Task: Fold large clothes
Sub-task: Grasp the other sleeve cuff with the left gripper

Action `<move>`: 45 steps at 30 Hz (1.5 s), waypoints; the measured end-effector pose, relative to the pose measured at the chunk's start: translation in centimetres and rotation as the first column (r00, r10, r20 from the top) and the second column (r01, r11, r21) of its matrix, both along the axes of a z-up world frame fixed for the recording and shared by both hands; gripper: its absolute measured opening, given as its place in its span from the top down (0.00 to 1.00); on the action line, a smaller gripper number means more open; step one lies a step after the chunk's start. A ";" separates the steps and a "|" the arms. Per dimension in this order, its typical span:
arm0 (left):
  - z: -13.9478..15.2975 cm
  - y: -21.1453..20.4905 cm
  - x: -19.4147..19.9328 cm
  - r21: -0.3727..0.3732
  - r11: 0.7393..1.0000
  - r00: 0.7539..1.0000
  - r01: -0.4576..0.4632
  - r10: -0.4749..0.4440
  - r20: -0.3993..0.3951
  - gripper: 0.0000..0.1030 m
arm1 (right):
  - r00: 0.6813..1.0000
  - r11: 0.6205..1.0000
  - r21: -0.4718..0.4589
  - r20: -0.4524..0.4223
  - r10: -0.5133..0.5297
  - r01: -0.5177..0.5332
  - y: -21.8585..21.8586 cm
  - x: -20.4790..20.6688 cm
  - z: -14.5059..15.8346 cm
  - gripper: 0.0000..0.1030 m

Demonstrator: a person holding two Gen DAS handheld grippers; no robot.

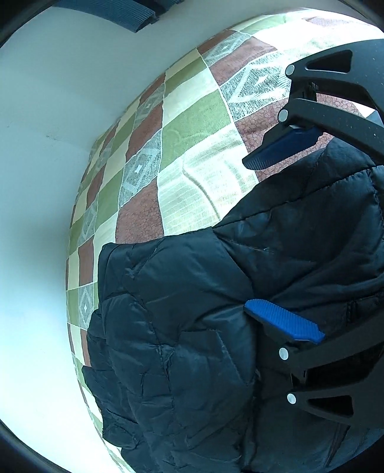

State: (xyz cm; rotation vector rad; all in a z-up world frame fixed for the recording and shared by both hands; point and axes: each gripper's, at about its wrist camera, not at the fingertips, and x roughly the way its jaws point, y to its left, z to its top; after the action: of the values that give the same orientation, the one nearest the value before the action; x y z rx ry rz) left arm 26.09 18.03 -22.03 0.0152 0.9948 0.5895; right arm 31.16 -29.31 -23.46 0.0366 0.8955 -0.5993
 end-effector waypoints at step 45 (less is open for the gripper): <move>0.9 25.6 -5.7 -0.658 0.747 0.905 -0.098 0.342 0.253 0.39 | 1.000 0.999 -0.036 -0.015 -0.014 0.013 1.1 0.1 0.0 0.13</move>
State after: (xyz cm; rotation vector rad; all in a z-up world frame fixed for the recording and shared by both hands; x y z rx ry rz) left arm 20.44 43.65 -21.15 -0.8108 0.7930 0.4245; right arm 31.25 -28.17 -23.46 0.0057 0.8998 -0.6288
